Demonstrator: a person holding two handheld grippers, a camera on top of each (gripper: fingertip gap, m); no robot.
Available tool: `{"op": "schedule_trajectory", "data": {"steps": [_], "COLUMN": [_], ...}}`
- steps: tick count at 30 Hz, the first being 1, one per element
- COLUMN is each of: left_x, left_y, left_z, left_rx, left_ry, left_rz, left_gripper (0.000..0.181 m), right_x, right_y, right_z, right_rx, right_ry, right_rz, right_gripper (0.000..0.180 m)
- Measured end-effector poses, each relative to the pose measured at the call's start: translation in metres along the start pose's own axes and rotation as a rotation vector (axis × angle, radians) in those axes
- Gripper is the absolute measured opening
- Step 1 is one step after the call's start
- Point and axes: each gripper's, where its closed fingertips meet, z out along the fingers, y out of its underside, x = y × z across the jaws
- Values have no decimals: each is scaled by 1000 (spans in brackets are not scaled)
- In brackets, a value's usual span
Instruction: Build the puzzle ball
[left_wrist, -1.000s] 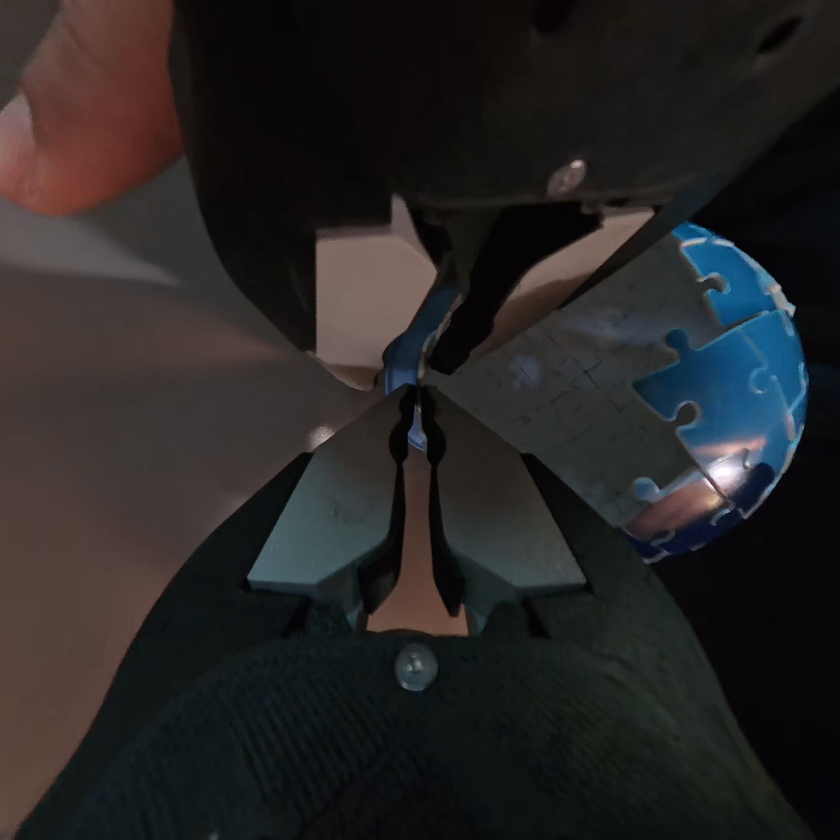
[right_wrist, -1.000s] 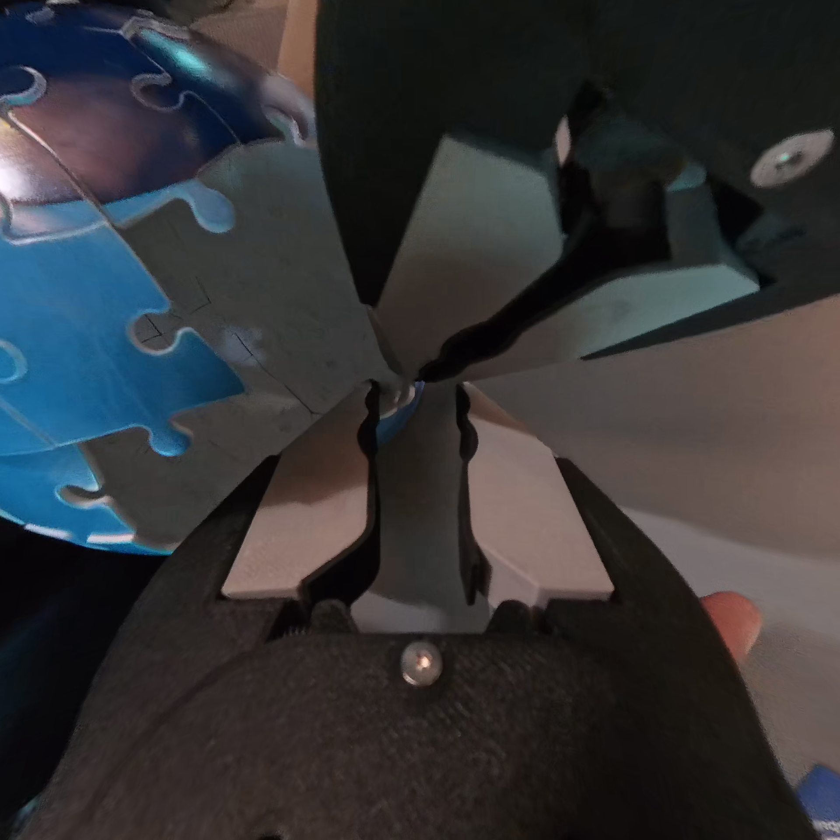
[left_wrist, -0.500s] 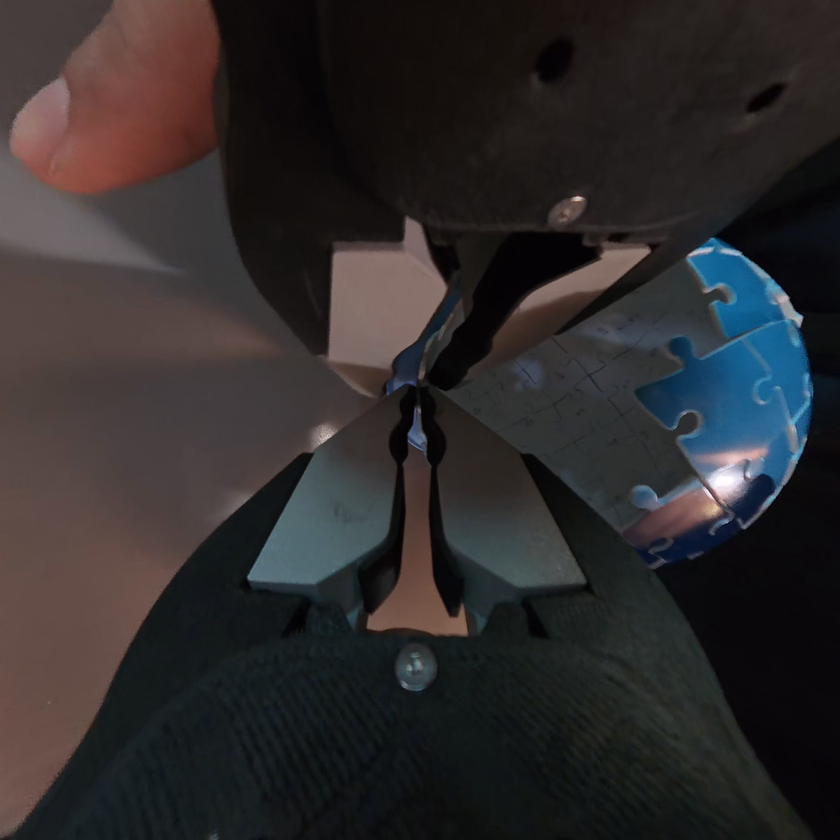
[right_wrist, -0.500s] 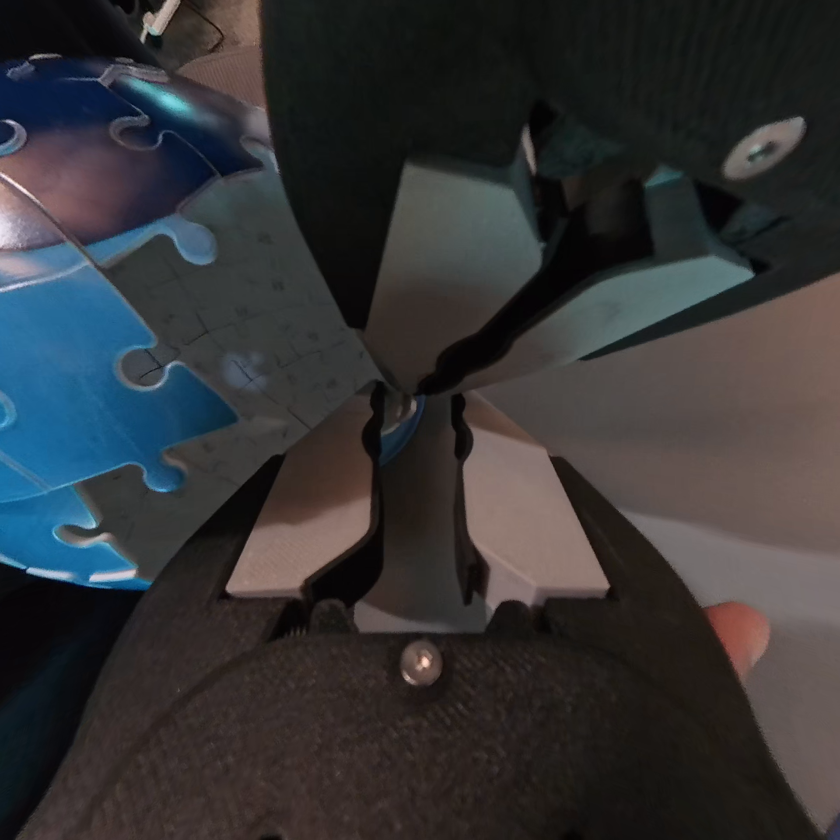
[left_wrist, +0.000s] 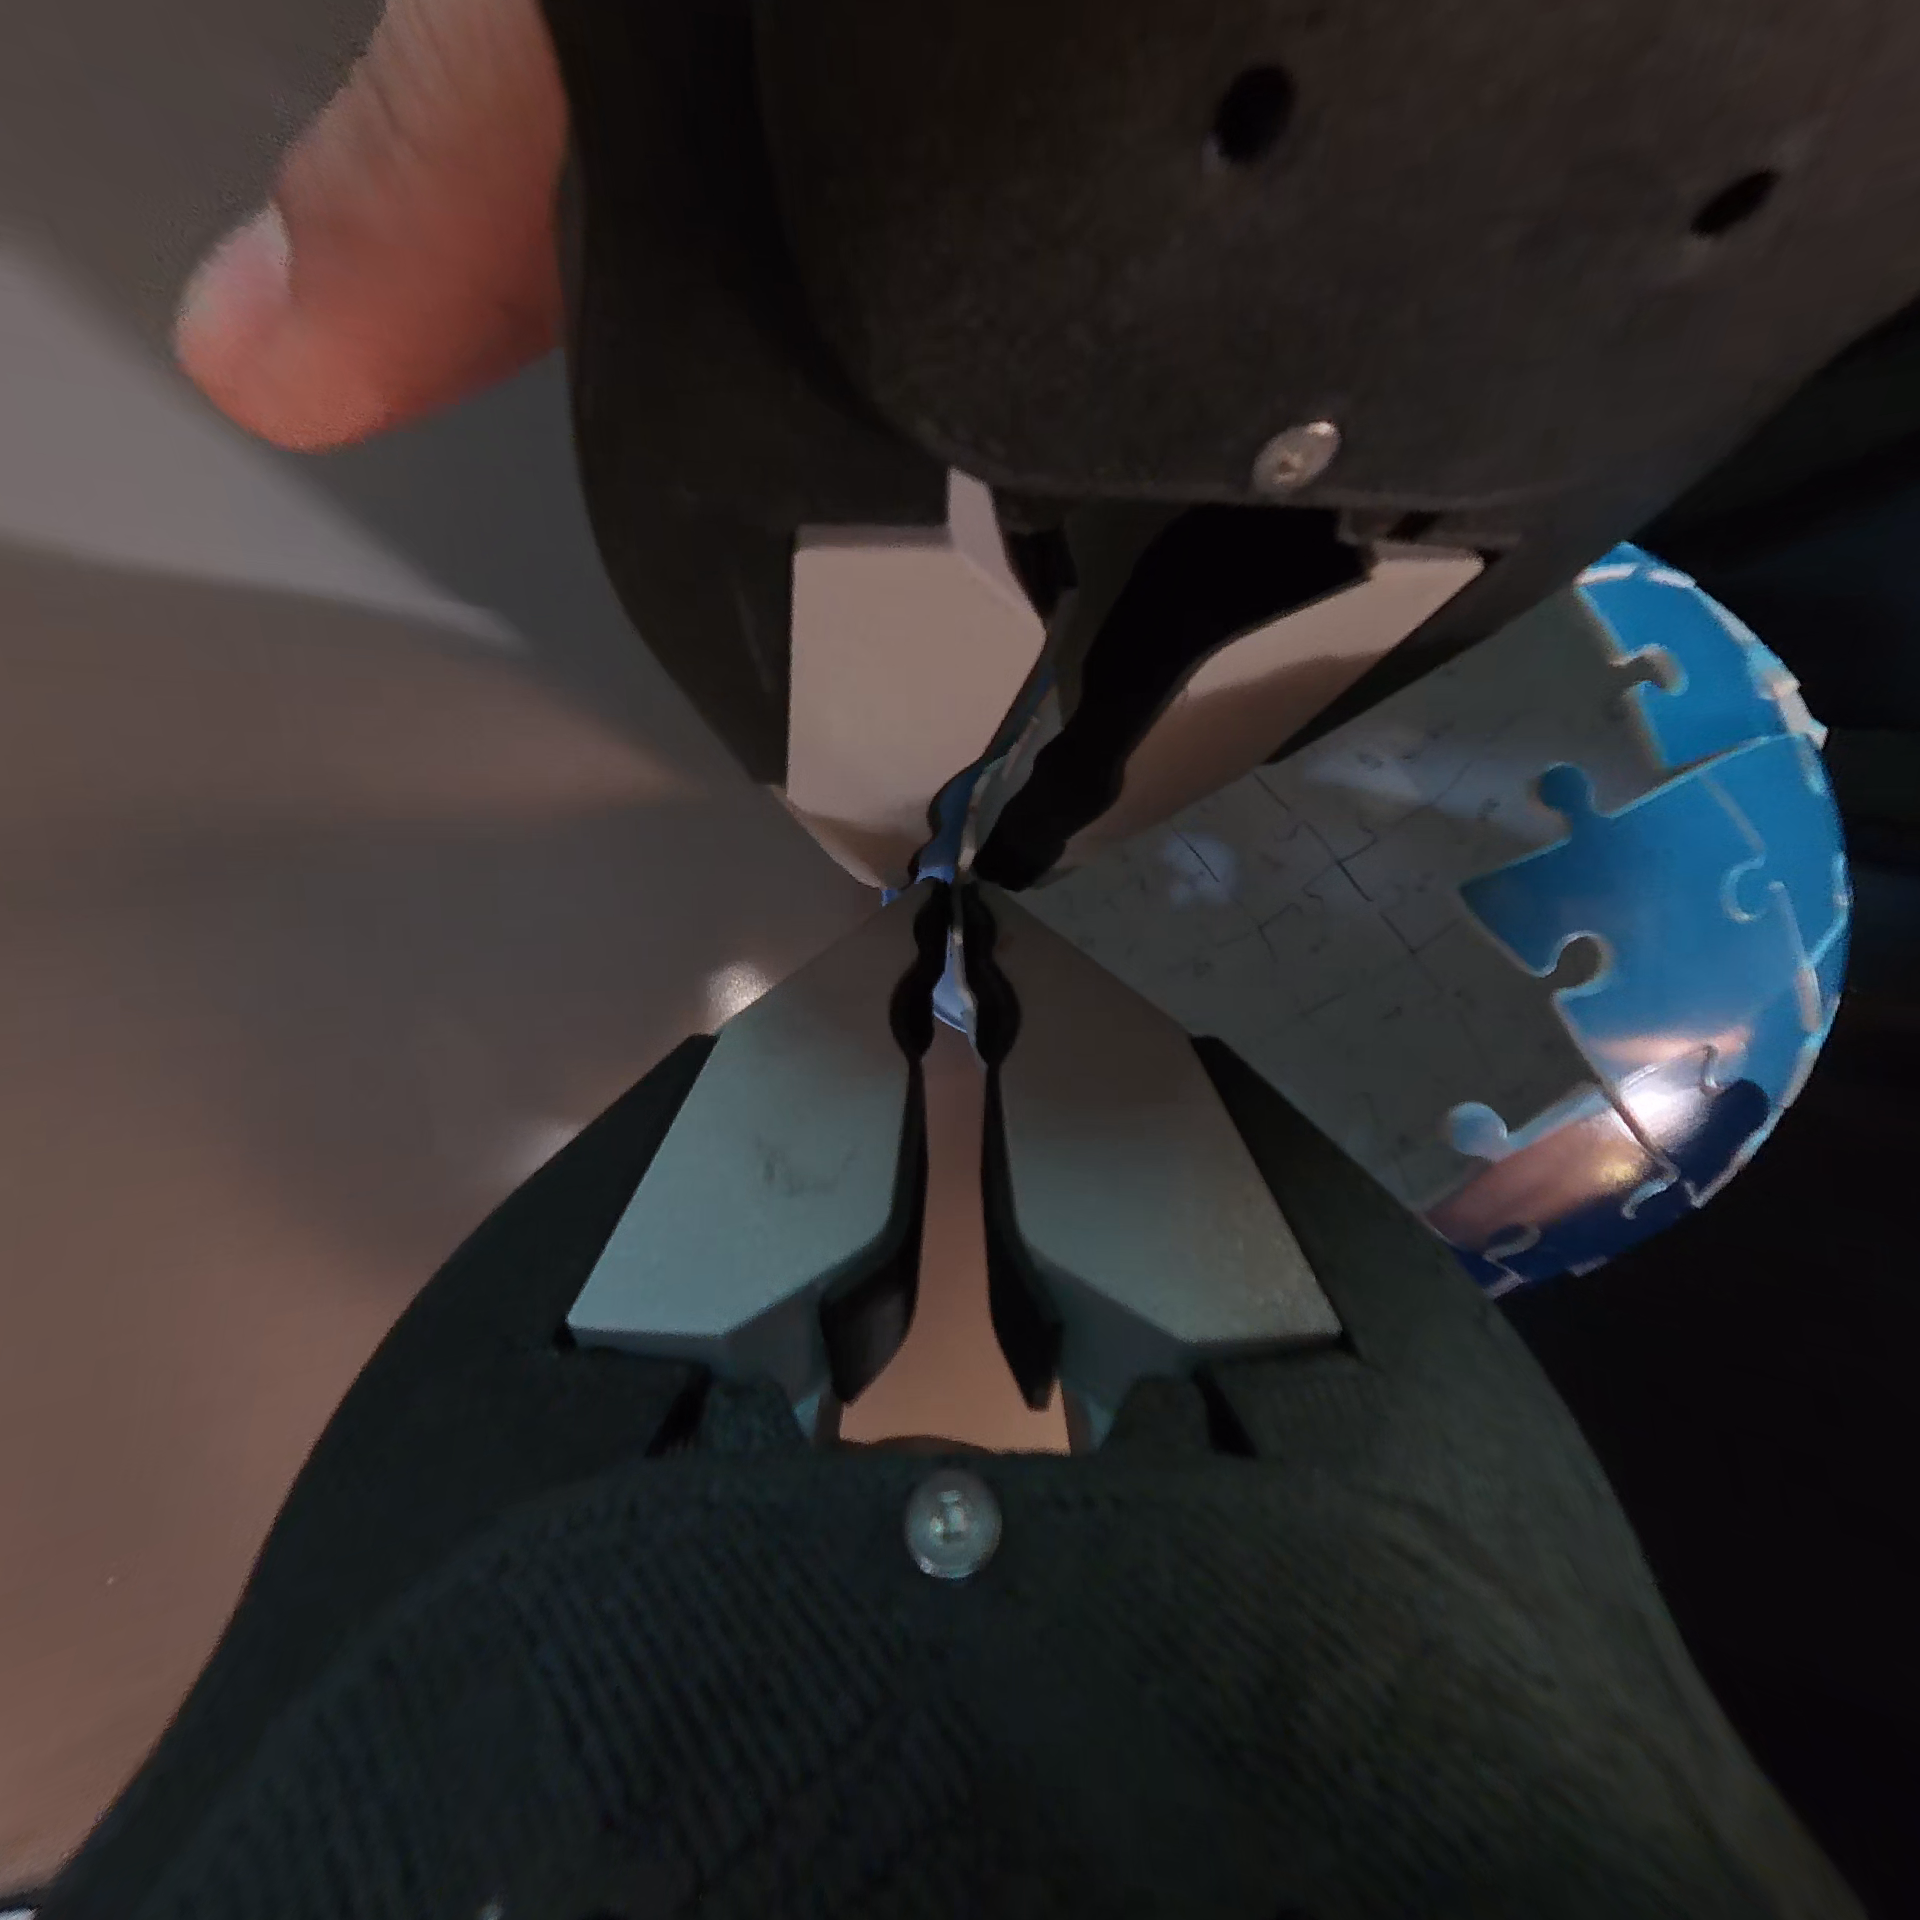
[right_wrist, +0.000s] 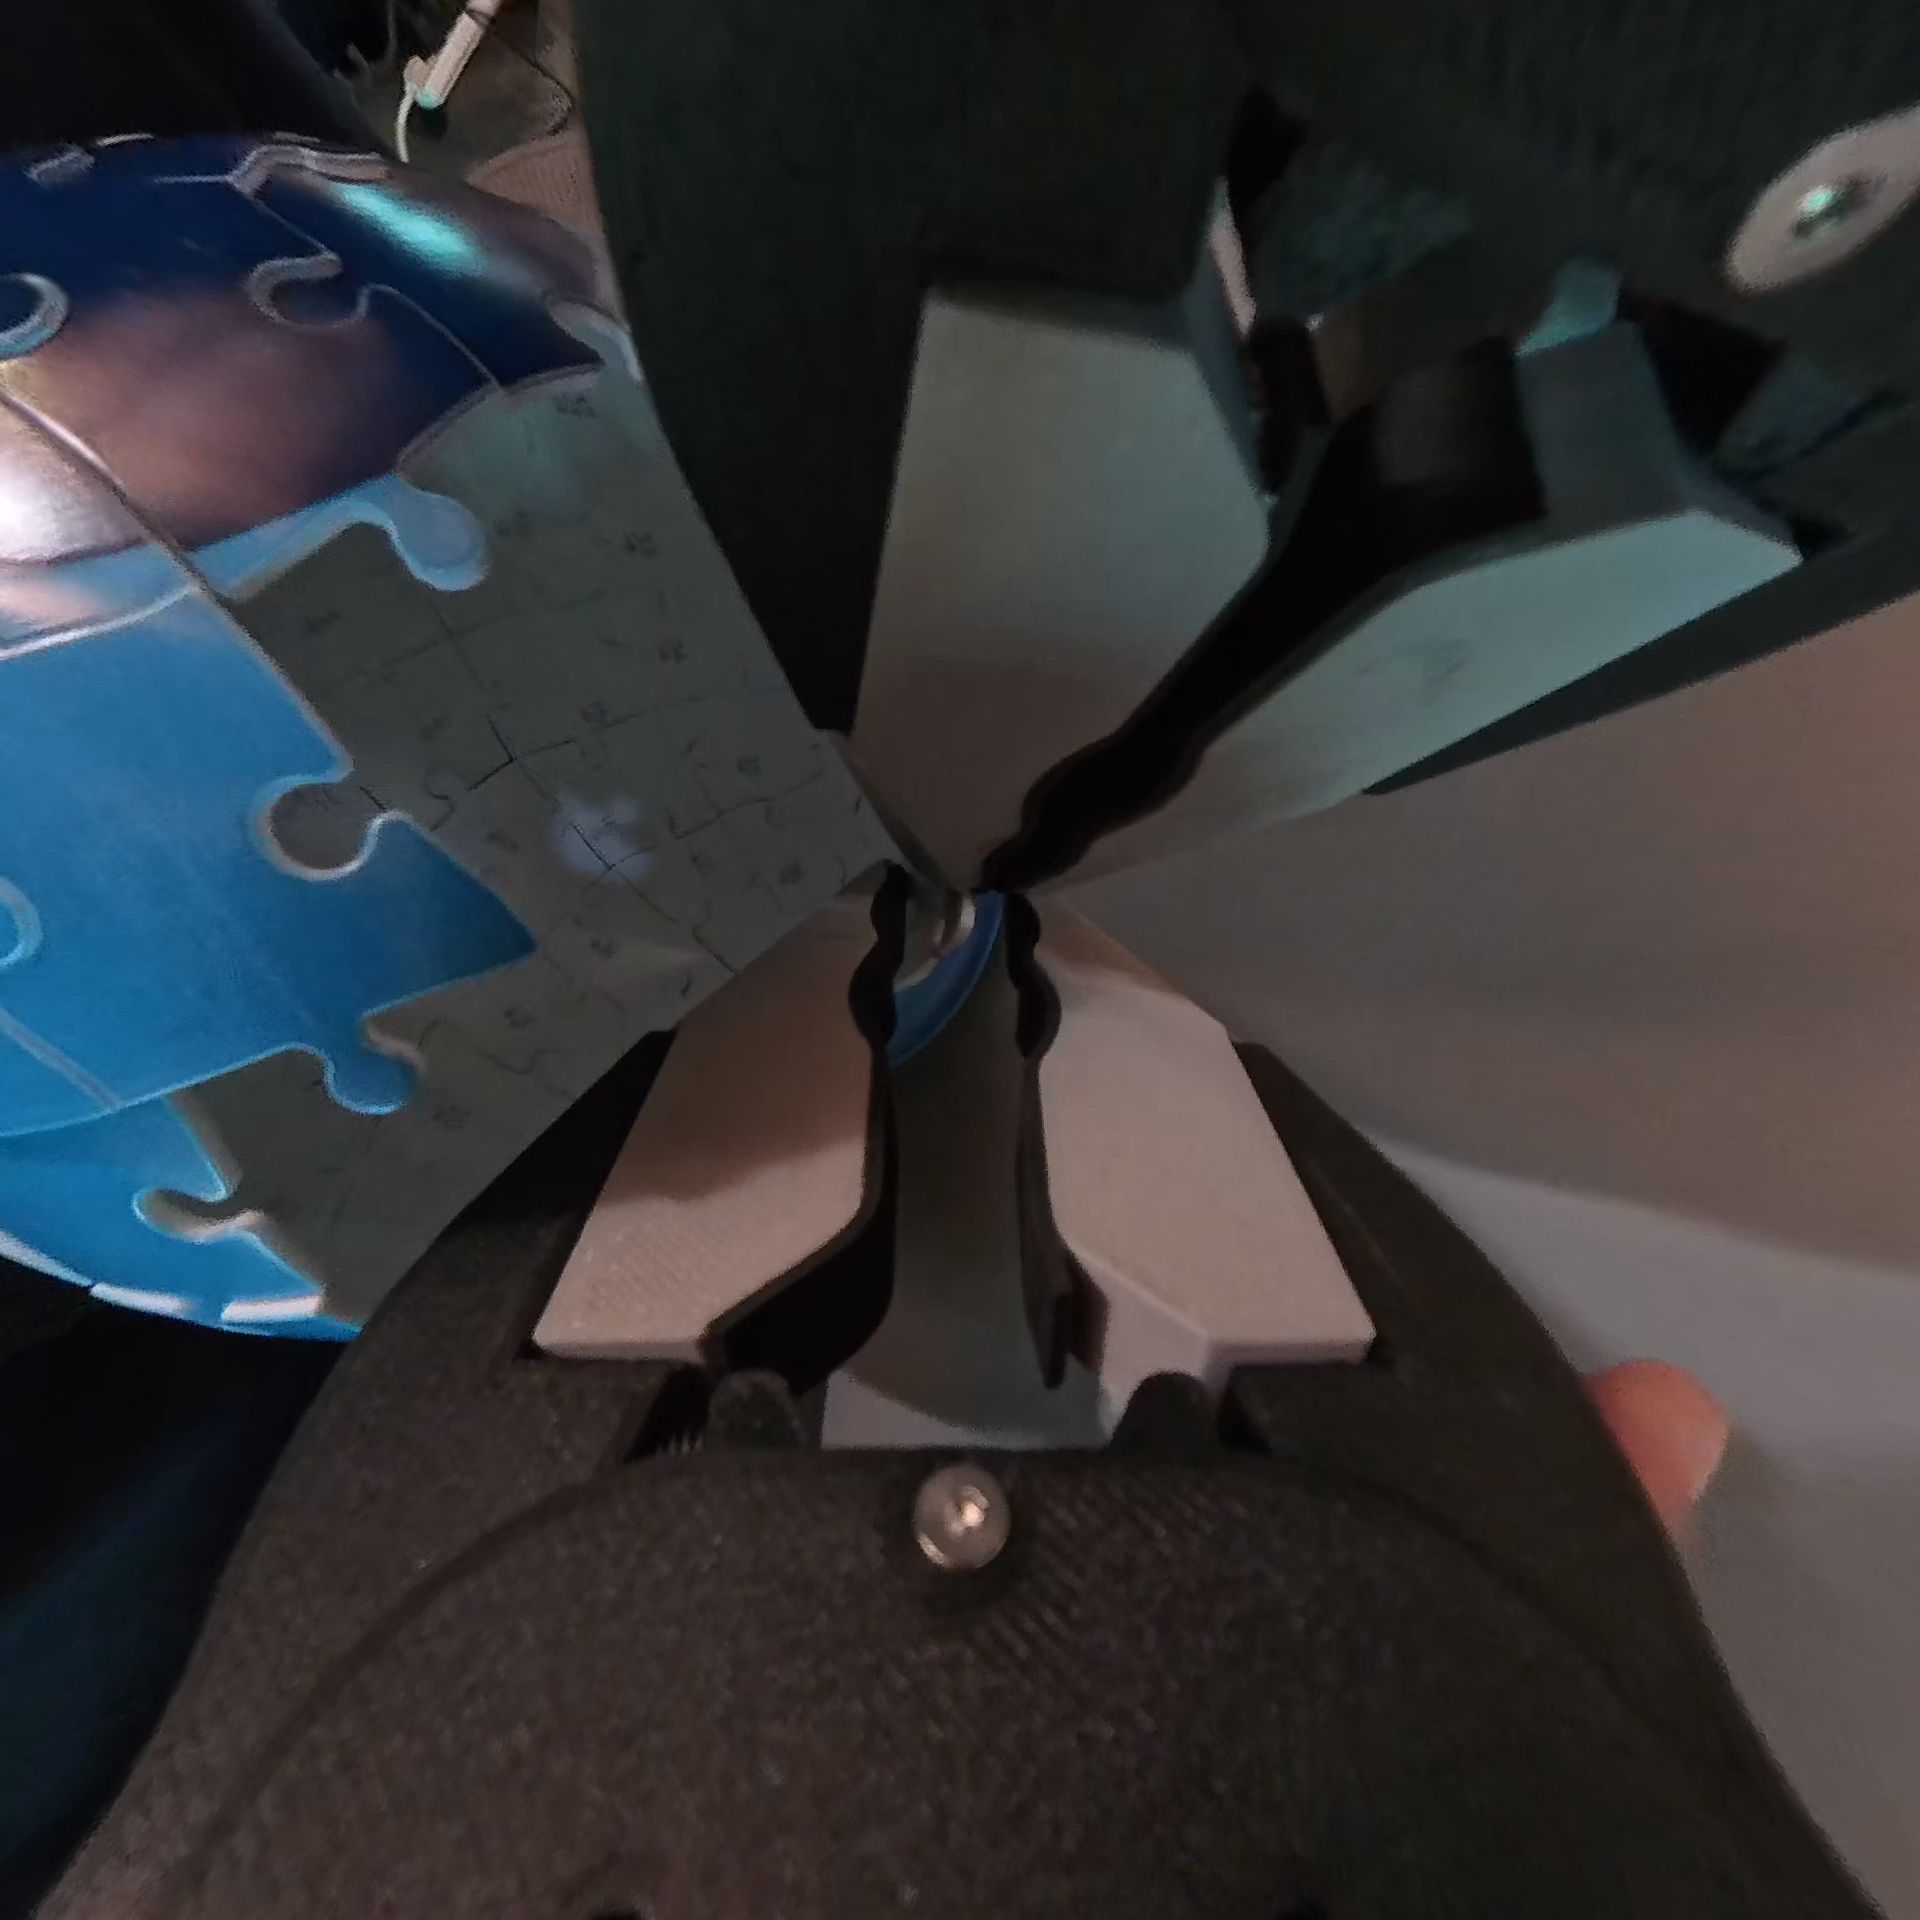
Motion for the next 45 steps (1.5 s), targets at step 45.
{"op": "schedule_trajectory", "data": {"steps": [45], "left_x": [-63], "left_y": [32], "left_z": [-192], "left_rx": [928], "left_ry": [-848], "left_rz": [-111], "left_gripper": [50], "right_x": [68], "right_y": [-4], "right_z": [-182], "right_rx": [924], "right_ry": [391], "right_rz": [136], "right_gripper": [52]}}
